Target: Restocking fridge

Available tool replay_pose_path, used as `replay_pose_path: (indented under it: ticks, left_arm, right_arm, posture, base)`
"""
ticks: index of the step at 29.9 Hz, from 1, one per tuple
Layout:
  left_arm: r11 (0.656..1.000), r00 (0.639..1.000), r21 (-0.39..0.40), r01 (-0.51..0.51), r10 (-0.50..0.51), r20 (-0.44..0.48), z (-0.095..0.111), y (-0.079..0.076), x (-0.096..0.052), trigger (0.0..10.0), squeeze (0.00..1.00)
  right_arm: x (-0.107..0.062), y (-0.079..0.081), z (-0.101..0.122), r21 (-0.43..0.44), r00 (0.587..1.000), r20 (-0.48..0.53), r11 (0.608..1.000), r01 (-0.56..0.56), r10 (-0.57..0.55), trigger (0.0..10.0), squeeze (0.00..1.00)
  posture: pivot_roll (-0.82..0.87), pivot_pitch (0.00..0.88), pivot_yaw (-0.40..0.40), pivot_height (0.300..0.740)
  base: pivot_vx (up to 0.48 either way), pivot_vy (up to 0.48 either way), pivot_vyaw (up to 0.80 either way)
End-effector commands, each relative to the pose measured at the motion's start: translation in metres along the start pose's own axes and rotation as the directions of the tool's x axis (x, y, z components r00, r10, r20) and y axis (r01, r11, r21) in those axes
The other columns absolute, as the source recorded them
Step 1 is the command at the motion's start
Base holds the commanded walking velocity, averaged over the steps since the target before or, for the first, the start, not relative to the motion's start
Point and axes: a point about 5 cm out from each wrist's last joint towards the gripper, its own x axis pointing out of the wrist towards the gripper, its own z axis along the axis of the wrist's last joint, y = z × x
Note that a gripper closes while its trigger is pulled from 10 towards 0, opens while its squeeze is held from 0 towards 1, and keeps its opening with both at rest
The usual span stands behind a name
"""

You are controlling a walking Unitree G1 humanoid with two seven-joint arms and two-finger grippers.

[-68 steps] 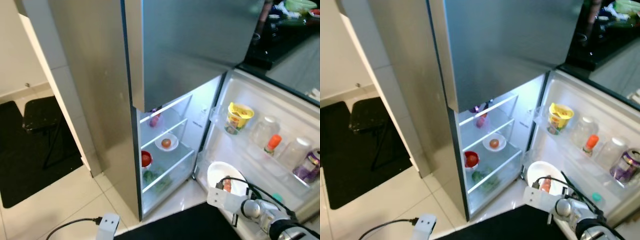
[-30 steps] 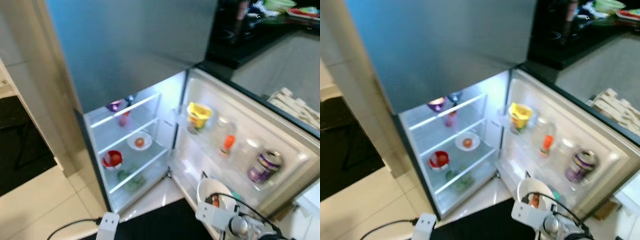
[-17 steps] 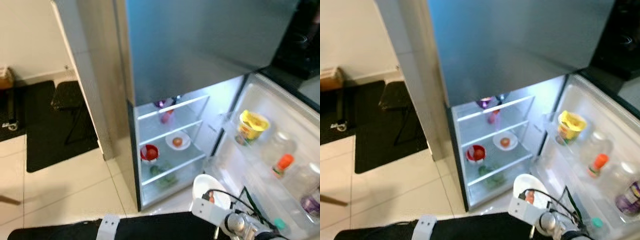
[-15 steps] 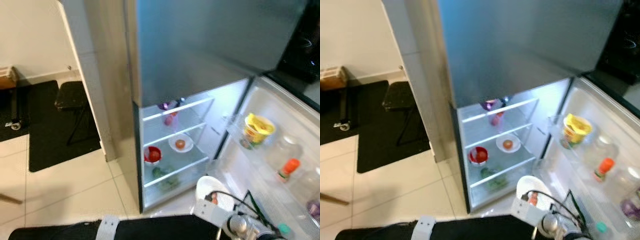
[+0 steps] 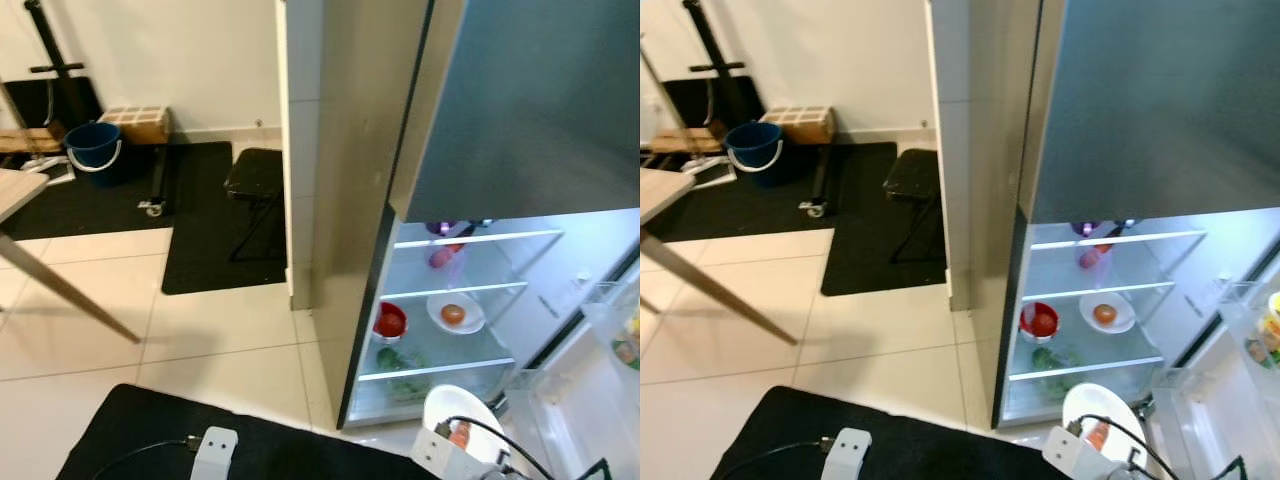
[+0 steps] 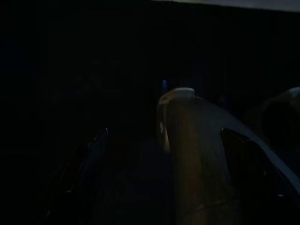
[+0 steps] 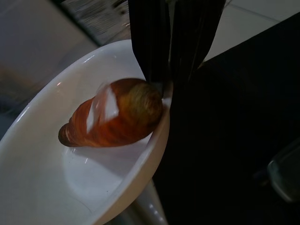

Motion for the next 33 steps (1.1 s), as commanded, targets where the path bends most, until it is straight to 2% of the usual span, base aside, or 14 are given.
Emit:
replay_pose_path:
  ticks: [1, 8, 10, 25, 33]
  left_arm:
    - [1.000, 1.000, 0.024, 0.009, -0.009, -0.010, -0.001, 0.000, 0.000, 10.0, 0.00]
    - [1.000, 1.000, 0.007, 0.001, -0.001, -0.015, -0.004, 0.000, -0.001, 10.0, 0.00]
    - [1.000, 1.000, 0.006, 0.001, 0.000, -0.015, -0.005, 0.000, -0.001, 10.0, 0.00]
    - [1.000, 1.000, 0.003, 0.000, 0.000, -0.006, -0.002, 0.000, 0.000, 10.0, 0.00]
    - [1.000, 1.000, 0.007, 0.010, -0.010, -0.007, -0.002, -0.002, 0.000, 10.0, 0.00]
  right_arm:
    - [-0.001, 0.001, -0.005, 0.029, 1.000, -0.017, 1.000, 0.011, -0.011, 10.0, 0.00]
    - [-0.001, 0.007, -0.009, 0.032, 1.000, -0.023, 0.999, 0.004, -0.003, 10.0, 0.00]
    - [-0.001, 0.007, -0.009, 0.032, 1.000, -0.021, 0.999, 0.006, -0.005, 10.0, 0.00]
    - [-0.001, -0.004, -0.003, -0.010, 1.000, -0.005, 0.999, 0.030, -0.030, 10.0, 0.00]
    - [0.000, -0.003, 0.000, -0.017, 0.999, -0.002, 0.999, 0.037, -0.037, 10.0, 0.00]
  posture:
    - [-0.02, 0.000, -0.024, 0.740]
    - [-0.02, 0.000, -0.020, 0.740]
    - [-0.02, 0.000, -0.020, 0.740]
    - [-0.02, 0.000, -0.020, 0.740]
    - [-0.03, 0.000, -0.019, 0.740]
  base:
    - [0.000, -0.472, 0.00]
    - [0.000, -0.448, 0.00]
    - [0.000, 0.000, 0.00]
    - [0.000, 0.000, 0.80]
    - [0.000, 0.000, 0.13]
